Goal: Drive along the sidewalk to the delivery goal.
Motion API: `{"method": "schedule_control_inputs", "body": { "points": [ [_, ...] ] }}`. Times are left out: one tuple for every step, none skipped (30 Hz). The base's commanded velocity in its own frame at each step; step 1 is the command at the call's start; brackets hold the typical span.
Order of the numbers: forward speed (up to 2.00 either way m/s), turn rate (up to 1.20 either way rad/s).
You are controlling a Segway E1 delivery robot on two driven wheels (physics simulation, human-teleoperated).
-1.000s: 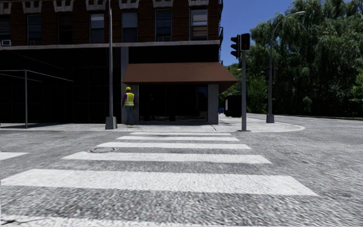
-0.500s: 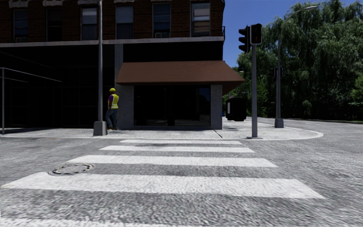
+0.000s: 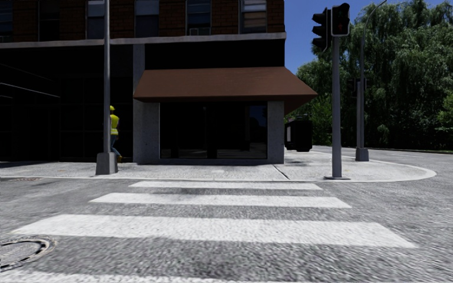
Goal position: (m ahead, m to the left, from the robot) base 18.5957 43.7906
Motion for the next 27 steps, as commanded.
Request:
{"method": "schedule_control_inputs", "body": {
  "points": [
    [2.0,0.0],
    [2.0,0.0],
    [2.0,0.0],
    [2.0,0.0],
    [2.0,0.0],
    [2.0,0.0],
    [2.0,0.0],
    [2.0,0.0],
    [2.0,0.0],
    [2.0,0.0],
    [2.0,0.0],
    [2.0,0.0],
    [2.0,0.0],
    [2.0,0.0],
    [2.0,0.0],
    [2.0,0.0],
    [2.0,0.0],
    [2.0,0.0],
    [2.0,0.0],
    [2.0,0.0],
    [2.0,0.0],
    [2.0,0.0],
    [2.0,0.0],
    [2.0,0.0],
    [2.0,0.0],
    [2.0,0.0],
    [2.0,0.0]
  ]
}}
